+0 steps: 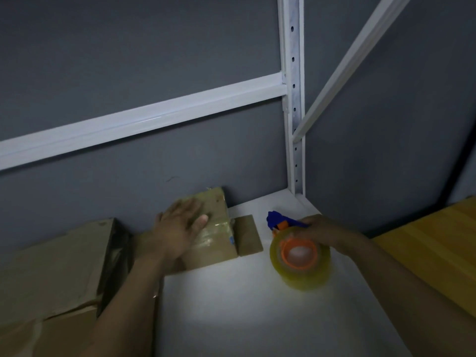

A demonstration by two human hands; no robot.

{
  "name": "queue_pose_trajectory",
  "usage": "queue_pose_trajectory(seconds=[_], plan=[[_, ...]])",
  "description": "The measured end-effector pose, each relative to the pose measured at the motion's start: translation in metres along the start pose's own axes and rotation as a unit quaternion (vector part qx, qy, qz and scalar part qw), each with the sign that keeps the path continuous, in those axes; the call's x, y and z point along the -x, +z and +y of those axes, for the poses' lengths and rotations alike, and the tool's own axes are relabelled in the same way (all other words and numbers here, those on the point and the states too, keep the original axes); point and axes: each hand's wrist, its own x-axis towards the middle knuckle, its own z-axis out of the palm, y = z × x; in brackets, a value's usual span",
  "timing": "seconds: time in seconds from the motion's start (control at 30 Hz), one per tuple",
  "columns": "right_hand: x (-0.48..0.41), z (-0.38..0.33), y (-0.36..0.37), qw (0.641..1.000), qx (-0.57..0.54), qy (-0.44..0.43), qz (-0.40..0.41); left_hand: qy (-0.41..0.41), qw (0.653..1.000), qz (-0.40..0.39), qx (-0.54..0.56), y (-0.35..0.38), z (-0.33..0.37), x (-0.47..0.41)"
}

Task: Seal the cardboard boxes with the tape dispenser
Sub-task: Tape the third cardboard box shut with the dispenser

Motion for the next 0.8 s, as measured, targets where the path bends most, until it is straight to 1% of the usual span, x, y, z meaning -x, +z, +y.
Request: queue_pose_trajectory(seconds=[0.03, 0.07, 0.1, 0.13, 0.17, 0.2, 0.23, 0.27, 0.3, 0.33, 0.37, 0.4, 0.43, 0.53, 0.67, 0.8], plan=[[-0.004, 0.001, 0.004, 0.998, 0.068, -0.014, 0.007, -0.014, 0.999, -0.035, 0.009, 0.003, 0.001, 0.0], [-0.009, 0.002, 0.009, 0.99, 0.127, -0.038, 0.037, -0.021, 0.998, -0.054, 0.016, 0.006, 0.004, 0.001], [-0.014, -0.001, 0.017, 0.98, 0.161, -0.07, 0.09, -0.02, 0.998, -0.052, 0.023, 0.007, 0.009, 0.001], [-0.016, -0.009, 0.027, 0.969, 0.164, -0.11, 0.149, -0.014, 0.999, -0.043, 0.023, 0.007, 0.014, 0.003], [-0.019, -0.019, 0.038, 0.962, 0.144, -0.138, 0.185, -0.006, 0.999, -0.041, 0.017, 0.007, 0.019, 0.003], [-0.018, -0.034, 0.05, 0.964, 0.113, -0.153, 0.188, 0.001, 0.999, -0.044, 0.009, 0.006, 0.024, 0.004], [-0.021, -0.048, 0.063, 0.974, 0.086, -0.141, 0.156, 0.002, 0.999, -0.051, 0.003, 0.005, 0.027, 0.004], [-0.023, -0.059, 0.074, 0.986, 0.053, -0.114, 0.108, 0.001, 0.998, -0.056, 0.0, 0.004, 0.029, 0.004], [-0.027, -0.067, 0.085, 0.995, -0.006, -0.082, 0.06, 0.001, 0.998, -0.057, 0.004, 0.005, 0.028, 0.004], [-0.028, -0.072, 0.092, 0.994, -0.09, -0.054, 0.016, 0.001, 0.999, -0.053, 0.009, 0.004, 0.027, 0.006], [-0.029, -0.074, 0.097, 0.984, -0.175, -0.03, -0.013, 0.001, 0.999, -0.049, 0.017, 0.006, 0.022, 0.005], [-0.031, -0.074, 0.098, 0.971, -0.237, -0.019, -0.017, -0.005, 0.998, -0.051, 0.024, 0.006, 0.02, 0.005], [-0.032, -0.073, 0.096, 0.964, -0.264, -0.014, -0.008, -0.011, 0.998, -0.052, 0.028, 0.007, 0.017, 0.005], [-0.029, -0.078, 0.083, 0.964, -0.265, -0.009, 0.022, -0.011, 0.998, -0.054, 0.032, 0.007, 0.017, 0.002], [-0.032, -0.082, 0.077, 0.942, -0.331, -0.036, 0.051, -0.009, 0.998, -0.049, 0.039, 0.008, 0.018, 0.0], [-0.039, -0.077, 0.099, 0.958, -0.282, -0.009, 0.05, -0.012, 0.998, -0.042, 0.049, 0.013, 0.015, -0.002]])
